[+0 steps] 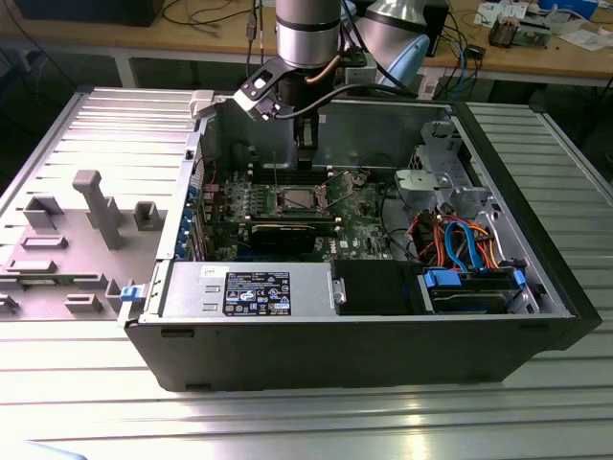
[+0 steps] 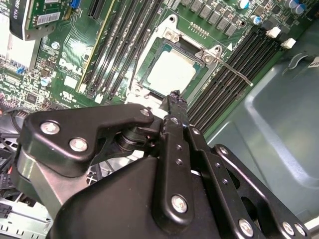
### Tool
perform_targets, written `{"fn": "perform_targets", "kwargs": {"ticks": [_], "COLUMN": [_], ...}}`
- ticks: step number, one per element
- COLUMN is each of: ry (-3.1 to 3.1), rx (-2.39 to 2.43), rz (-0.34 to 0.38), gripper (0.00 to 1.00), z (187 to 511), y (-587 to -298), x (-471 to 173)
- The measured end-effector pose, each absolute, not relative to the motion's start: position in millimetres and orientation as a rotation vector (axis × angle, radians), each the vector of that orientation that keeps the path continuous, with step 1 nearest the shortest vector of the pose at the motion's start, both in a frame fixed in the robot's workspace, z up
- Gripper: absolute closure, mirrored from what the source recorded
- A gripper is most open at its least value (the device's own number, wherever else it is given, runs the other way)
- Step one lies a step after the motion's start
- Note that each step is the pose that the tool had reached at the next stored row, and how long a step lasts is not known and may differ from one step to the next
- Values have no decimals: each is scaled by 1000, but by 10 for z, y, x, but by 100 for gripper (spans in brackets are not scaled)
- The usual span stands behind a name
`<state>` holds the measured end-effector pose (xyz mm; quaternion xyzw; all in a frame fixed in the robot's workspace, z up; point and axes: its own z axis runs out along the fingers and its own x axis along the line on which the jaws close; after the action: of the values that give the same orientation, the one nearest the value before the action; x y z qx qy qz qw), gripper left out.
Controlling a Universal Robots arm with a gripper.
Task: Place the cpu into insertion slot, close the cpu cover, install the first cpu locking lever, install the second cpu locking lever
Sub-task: 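Close the cpu cover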
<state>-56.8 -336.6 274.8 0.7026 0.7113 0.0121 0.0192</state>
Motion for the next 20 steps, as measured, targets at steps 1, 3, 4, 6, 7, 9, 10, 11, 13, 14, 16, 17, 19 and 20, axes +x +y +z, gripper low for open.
{"fn": "perform_targets", "kwargs": {"ticks": [1, 3, 4, 6, 7, 9, 10, 11, 13, 14, 16, 17, 19, 20], "ry": [2208, 2207, 2208, 2207, 2207, 2207, 2207, 2207, 2208, 2207, 2207, 2208, 2208, 2208], "rx": [2181, 2181, 2181, 2181, 2181, 2181, 2181, 2181, 2181, 2181, 2181, 2181, 2181, 2181], "rz": [37, 37, 37, 37, 37, 37, 37, 37, 37, 37, 37, 37, 37, 37], "gripper": [89, 89, 89, 89, 89, 89, 89, 89, 89, 89, 89, 89, 89, 89], "z": [2749, 2748, 2748, 2748, 2748, 2748, 2748, 2748, 2748, 2748, 2749, 2748, 2748, 2749], "y": [-3366, -3366, -3366, -3366, -3366, -3366, -3366, -3366, -3366, -3366, -3366, -3366, -3366, -3366], "x": [-565, -559, -557, -555, -555, -554, -554, -535, -509, -504, -497, -494, -486, -483]}}
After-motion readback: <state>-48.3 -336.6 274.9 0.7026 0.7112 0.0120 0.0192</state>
